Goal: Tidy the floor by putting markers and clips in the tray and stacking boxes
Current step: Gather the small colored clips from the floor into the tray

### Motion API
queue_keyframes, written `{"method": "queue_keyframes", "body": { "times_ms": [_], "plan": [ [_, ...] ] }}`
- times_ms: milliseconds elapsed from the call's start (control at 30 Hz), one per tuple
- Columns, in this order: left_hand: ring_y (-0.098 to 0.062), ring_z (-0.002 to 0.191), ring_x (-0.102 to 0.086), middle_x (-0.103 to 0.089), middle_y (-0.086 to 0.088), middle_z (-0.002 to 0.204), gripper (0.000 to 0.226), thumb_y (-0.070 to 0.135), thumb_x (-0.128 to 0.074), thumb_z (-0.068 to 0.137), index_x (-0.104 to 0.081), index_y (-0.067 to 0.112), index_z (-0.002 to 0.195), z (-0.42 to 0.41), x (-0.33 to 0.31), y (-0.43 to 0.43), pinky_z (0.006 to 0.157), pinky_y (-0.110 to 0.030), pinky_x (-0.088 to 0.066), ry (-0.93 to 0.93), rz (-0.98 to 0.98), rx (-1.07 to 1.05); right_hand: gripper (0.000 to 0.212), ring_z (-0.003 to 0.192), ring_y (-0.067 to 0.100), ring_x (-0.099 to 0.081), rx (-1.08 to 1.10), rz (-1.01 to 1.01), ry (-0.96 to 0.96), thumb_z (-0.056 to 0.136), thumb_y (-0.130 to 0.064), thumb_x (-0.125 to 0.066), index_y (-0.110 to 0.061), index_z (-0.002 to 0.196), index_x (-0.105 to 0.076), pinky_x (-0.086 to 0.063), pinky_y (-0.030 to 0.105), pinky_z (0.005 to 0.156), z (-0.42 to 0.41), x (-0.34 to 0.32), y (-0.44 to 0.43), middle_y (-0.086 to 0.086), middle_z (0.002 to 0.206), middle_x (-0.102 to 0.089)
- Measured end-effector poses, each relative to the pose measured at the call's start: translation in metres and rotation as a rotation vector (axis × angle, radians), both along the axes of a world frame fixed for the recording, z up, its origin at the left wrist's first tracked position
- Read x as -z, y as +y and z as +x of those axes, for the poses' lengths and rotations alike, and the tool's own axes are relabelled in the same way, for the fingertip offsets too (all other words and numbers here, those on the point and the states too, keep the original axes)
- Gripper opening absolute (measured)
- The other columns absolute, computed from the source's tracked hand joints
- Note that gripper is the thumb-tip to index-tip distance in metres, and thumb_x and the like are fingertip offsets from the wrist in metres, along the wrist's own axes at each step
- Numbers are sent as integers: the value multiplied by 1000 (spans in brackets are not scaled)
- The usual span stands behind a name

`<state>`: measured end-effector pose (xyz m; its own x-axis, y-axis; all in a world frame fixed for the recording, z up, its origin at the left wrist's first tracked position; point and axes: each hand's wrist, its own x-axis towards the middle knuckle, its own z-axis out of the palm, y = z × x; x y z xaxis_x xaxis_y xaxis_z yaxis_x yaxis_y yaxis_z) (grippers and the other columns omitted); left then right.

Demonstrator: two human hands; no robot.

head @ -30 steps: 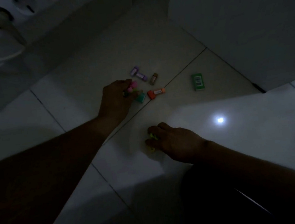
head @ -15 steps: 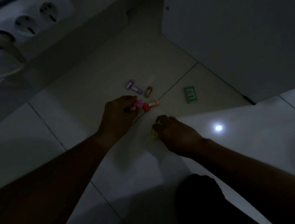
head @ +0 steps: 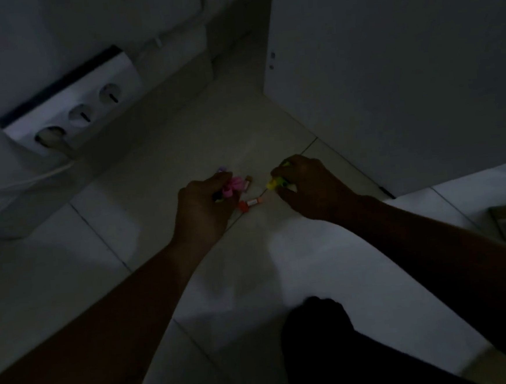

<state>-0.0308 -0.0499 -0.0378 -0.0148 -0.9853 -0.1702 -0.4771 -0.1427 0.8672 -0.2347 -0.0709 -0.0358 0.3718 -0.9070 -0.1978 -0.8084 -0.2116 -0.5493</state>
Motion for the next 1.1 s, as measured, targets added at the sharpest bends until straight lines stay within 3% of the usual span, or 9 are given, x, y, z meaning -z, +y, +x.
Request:
{"method": "queue_keyframes", "body": {
  "times_ms": [133, 233, 300, 400, 467, 567, 700, 833, 1100],
  "plan": [
    [-10, 97, -66, -73, -6, 103, 21, 21, -67, 84, -72, 17, 104, -1, -76, 9, 93, -34, -52, -23, 19, 46, 20, 94, 36, -58, 56, 30, -18, 87, -7, -62, 4, 102, -69, -50, 42, 79, 6, -70, 6, 27, 100, -62],
    [-5, 89, -64, -73, -1, 92, 23, 24, -66, 80, -72, 13, 99, -4, -147, 13, 88, -31, -52, 26, 10, 54, 17, 85, 31, -60, 122, 47, -55, 87, -11, -62, 1, 97, -70, -53, 40, 74, 7, -137, 13, 21, 94, -63],
    [-2, 87, -63, -70, 4, 89, 27, 18, -70, 81, -71, 5, 104, -8, -203, 15, 87, -23, -50, 56, 28, 38, 17, 81, 29, -61, 171, 50, -58, 88, -13, -62, 2, 93, -69, -52, 38, 71, 6, -190, 17, 19, 91, -63],
    [16, 75, -58, -62, 22, 84, 32, 7, -69, 83, -64, 16, 114, -13, -277, 14, 77, -4, -45, 56, 48, 52, 18, 74, 29, -60, 208, 17, -44, 87, -14, -63, 3, 86, -69, -52, 38, 66, 7, -259, 21, 20, 85, -62],
    [21, 71, -56, -62, 21, 87, 36, 5, -67, 84, -58, 18, 116, -17, -328, 14, 71, 1, -42, 60, 26, 73, 17, 71, 28, -59, 226, -6, -49, 86, -15, -64, 1, 85, -69, -52, 38, 64, 5, -310, 23, 19, 83, -62],
    [10, 79, -60, -66, 7, 95, 31, 7, -67, 84, -64, 10, 115, -26, -415, 16, 71, 2, -42, 31, 16, 78, 17, 76, 28, -59, 244, -18, -63, 87, -16, -63, -1, 91, -69, -52, 39, 66, -1, -396, 27, 18, 89, -63],
    [-8, 103, -63, -67, 1, 113, 35, 10, -69, 82, -65, 8, 117, -39, -515, 14, 86, -4, -44, 15, -4, 77, 25, 92, 28, -59, 300, -34, -72, 89, -20, -62, -10, 111, -68, -48, 32, 77, -15, -500, 26, 15, 108, -61],
    [-10, 109, -63, -68, -5, 118, 39, 18, -72, 81, -65, 8, 118, -52, -580, 15, 96, -17, -46, 6, -17, 53, 29, 98, 27, -61, 374, -61, -85, 88, -22, -64, -12, 116, -67, -38, 21, 76, -34, -571, 35, 13, 112, -65],
    [-10, 107, -64, -68, -3, 116, 43, 20, -73, 80, -63, 9, 120, -84, -667, 17, 89, -5, -45, 79, 3, -41, 34, 105, 25, -60, 470, -5, -78, 89, -29, -63, -15, 120, -65, -37, 18, 80, -92, -669, 49, 11, 118, -64]
  ]
}}
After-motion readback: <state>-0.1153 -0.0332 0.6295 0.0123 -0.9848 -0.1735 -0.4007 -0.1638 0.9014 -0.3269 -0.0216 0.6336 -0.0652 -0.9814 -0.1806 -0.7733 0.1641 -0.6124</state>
